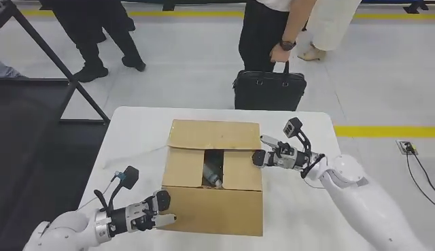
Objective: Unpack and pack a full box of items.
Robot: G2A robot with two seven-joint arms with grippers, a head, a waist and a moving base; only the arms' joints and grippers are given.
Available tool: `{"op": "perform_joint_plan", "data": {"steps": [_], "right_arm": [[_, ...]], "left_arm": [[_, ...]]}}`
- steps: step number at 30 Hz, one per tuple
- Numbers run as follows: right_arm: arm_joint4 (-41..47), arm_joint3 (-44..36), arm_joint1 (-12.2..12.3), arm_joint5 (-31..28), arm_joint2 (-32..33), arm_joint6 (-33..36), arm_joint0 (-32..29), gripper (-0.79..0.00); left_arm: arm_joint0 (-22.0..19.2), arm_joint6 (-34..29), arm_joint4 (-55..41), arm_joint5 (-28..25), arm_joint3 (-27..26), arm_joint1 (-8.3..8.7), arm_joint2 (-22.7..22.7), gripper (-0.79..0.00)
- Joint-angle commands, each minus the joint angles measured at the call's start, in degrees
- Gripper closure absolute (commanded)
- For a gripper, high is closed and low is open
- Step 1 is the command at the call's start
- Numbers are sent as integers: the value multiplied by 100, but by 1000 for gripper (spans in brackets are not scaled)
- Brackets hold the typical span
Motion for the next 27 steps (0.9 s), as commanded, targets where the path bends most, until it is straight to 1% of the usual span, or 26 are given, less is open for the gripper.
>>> {"op": "perform_joint_plan", "data": {"steps": [1, 7, 10, 12, 13, 24, 26, 27], "right_arm": [[113, 93, -69, -83, -28, -96, 83, -785], [195, 293, -275, -484, -75, -622, 340, -785], [82, 313, -379, -628, -112, -1124, 473, -785], [-24, 354, -456, -676, -151, -1586, 557, -785], [-274, 398, -485, -686, -199, -1802, 630, -785], [-274, 398, -485, -686, -199, -1802, 630, -785], [-208, 215, -508, -623, -192, -1849, 570, -785], [-325, 180, -525, -580, -207, -1932, 604, -785]], "left_arm": [[0, 0, 0, 0, 0, 0, 0, -785], [0, 0, 0, 0, 0, 0, 0, -785], [0, 0, 0, 0, 0, 0, 0, -785], [0, 0, 0, 0, 0, 0, 0, -785], [0, 0, 0, 0, 0, 0, 0, -785], [0, 0, 0, 0, 0, 0, 0, -785], [0, 0, 0, 0, 0, 0, 0, -785], [0, 0, 0, 0, 0, 0, 0, -785]]}}
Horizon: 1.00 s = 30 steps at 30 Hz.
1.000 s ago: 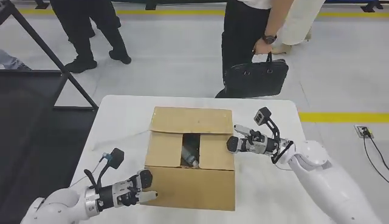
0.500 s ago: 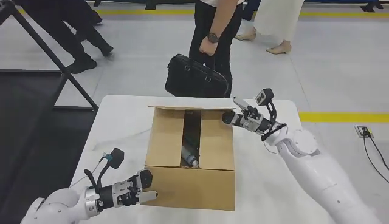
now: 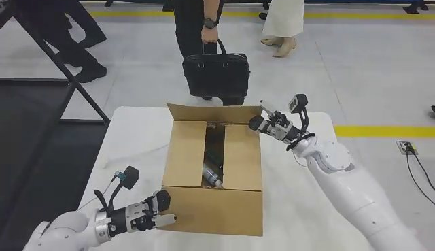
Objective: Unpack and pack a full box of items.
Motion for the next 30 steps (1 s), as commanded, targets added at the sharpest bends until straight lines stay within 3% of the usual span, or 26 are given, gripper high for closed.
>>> {"op": "perform_joint_plan", "data": {"steps": [1, 6, 13, 21, 30], "right_arm": [[-182, -78, -47, 66, -42, -208, 59, -785], [-276, 123, -348, 198, -379, -765, 482, -785], [-324, 1335, -852, 465, -816, -1443, 1168, -785], [-203, 2607, -1385, 883, -1151, -1252, 1678, -785], [-339, 3481, -1844, 1082, -1363, -700, 1979, -785]], "left_arm": [[0, 0, 0, 0, 0, 0, 0, -785], [0, 0, 0, 0, 0, 0, 0, -785], [0, 0, 0, 0, 0, 0, 0, -785], [0, 0, 0, 0, 0, 0, 0, -785], [0, 0, 0, 0, 0, 0, 0, -785]]}}
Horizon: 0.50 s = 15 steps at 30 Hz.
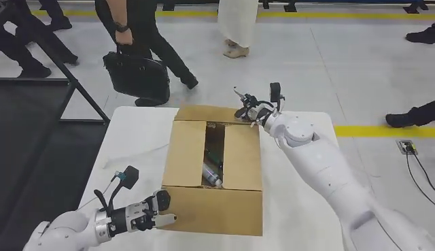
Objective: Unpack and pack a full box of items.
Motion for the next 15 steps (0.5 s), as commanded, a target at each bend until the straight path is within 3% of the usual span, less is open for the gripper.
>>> {"op": "perform_joint_plan", "data": {"steps": [1, 15], "right_arm": [[-64, 142, -69, 79, -32, 123, 53, -785], [-294, 841, -404, 149, 60, 360, 289, -785]], "left_arm": [[0, 0, 0, 0, 0, 0, 0, -785], [0, 0, 0, 0, 0, 0, 0, -785]]}}
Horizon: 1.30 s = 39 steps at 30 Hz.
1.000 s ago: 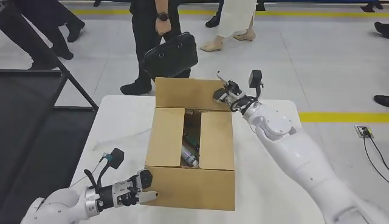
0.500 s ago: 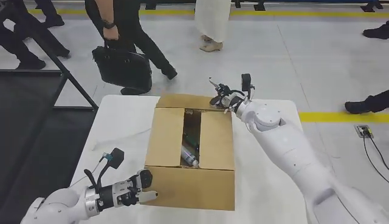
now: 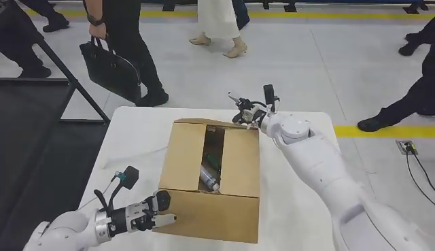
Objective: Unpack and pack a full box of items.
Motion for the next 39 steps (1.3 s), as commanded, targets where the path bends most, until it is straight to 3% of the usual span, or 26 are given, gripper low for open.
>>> {"op": "perform_joint_plan", "data": {"steps": [1, 21, 25, 30, 35, 39], "right_arm": [[-11, 59, -20, -5, 32, 28, 18, -785], [-219, 312, -161, -121, 362, 219, 18, -785], [-140, 324, -150, -421, 510, 162, 5, -785], [120, 298, -84, -1141, 816, -18, -30, -785], [230, 110, 30, -1428, 1037, 662, -96, -785], [194, -116, 109, -1247, 1115, 1486, -201, -785]], "left_arm": [[0, 0, 0, 0, 0, 0, 0, -785], [79, -72, 257, -102, 65, 133, 233, -785], [173, 8, -167, -264, -54, 171, 65, -785], [424, 307, -731, -529, -209, 229, -544, -785], [549, 772, -771, -327, -69, 267, -1089, -785], [433, 1057, -526, -6, 161, 268, -971, -785]]}}
